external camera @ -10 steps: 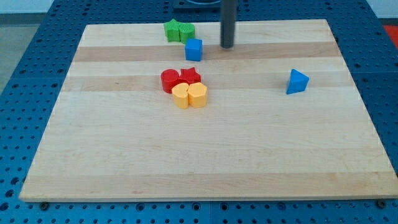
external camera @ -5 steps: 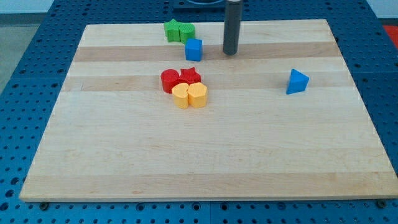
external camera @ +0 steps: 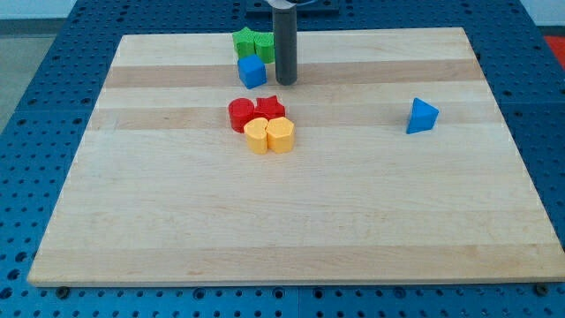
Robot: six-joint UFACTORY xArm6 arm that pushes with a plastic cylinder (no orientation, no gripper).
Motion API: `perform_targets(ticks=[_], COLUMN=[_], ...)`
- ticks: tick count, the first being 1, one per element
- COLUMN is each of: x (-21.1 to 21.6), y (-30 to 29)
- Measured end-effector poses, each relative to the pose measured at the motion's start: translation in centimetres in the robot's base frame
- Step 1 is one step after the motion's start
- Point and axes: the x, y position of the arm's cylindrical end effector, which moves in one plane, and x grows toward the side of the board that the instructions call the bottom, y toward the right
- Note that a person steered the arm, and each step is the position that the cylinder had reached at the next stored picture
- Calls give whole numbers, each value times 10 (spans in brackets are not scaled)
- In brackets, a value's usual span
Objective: Push the blue cube at the bottom side of the green star
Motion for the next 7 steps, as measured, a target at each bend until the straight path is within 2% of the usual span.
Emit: perform_targets(ticks=[2,4,7], x=[1,9,-10], y=[-31,-39,-79])
